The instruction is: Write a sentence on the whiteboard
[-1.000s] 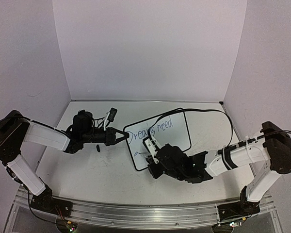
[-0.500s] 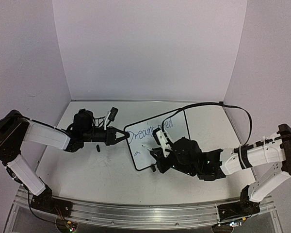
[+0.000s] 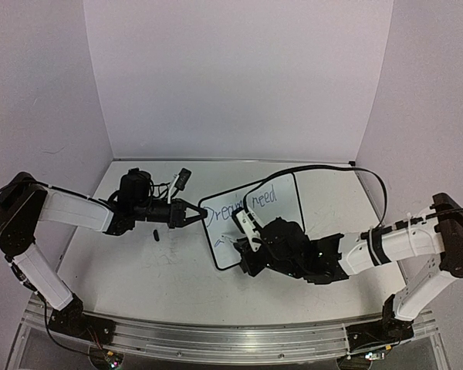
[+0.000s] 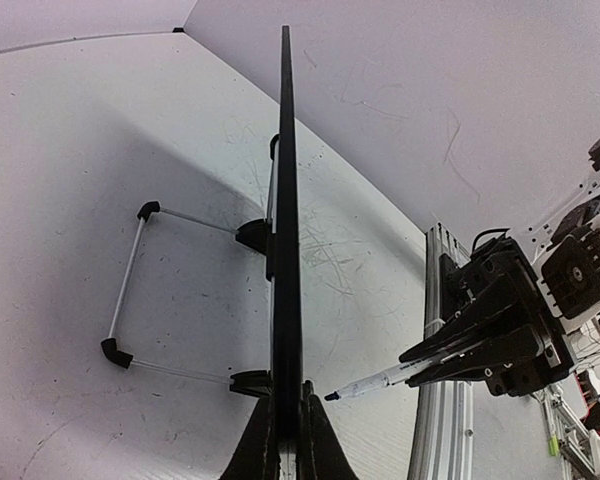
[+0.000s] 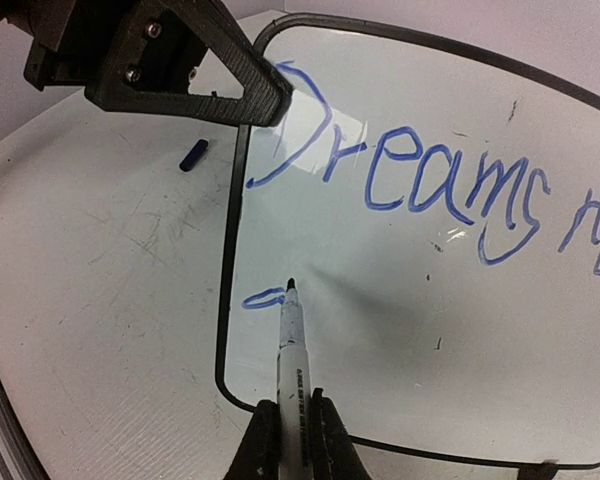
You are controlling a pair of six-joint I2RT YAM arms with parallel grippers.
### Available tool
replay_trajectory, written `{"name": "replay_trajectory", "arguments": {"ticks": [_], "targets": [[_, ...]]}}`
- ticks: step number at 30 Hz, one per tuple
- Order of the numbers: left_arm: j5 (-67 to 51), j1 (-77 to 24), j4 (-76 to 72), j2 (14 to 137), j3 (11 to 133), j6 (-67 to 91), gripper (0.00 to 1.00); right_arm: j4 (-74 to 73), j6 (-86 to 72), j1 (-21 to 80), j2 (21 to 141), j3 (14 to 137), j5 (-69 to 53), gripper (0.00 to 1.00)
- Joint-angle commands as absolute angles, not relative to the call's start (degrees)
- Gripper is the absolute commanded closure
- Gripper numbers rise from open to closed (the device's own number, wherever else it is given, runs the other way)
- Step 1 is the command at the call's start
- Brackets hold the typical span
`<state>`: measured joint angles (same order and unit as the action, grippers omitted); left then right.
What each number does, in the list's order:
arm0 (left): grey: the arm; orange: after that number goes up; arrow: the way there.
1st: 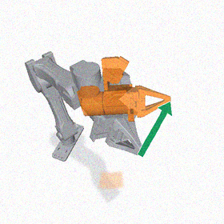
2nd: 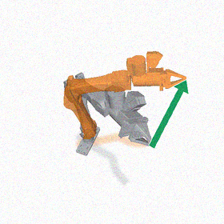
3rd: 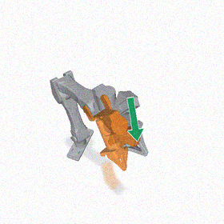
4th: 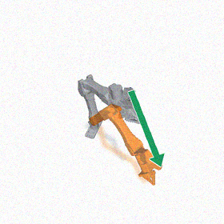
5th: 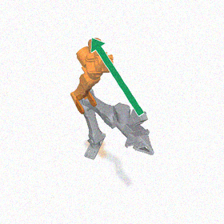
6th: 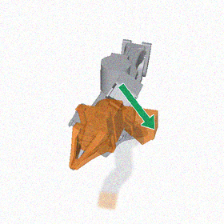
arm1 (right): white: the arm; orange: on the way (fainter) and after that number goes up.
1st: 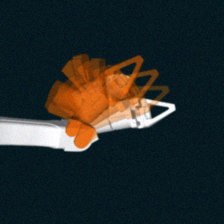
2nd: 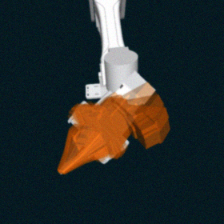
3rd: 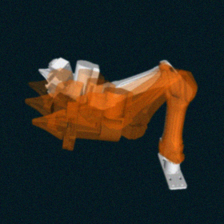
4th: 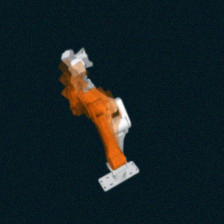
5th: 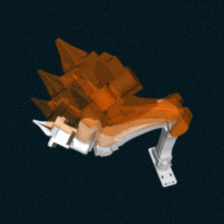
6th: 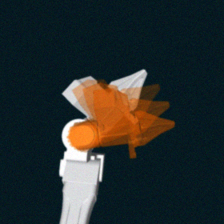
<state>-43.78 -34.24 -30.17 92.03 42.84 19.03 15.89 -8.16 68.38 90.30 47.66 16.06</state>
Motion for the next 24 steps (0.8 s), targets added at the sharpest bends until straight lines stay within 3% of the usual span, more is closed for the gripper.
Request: {"name": "replay_trajectory", "arguments": {"ticks": [1, 24], "targets": [[-44.1, -33.9, -26.7, 92.9, 45.0, 15.3, 1.0, 15.6, -8.2, 67.9, 90.9, 49.7, 15.6, 1.0], [-43.9, -33.9, -26.3, 92.4, 44.8, 15.8, 1.0, 14.3, -10.1, 66.8, 92.1, 50.0, 14.8, 1.0]]}}
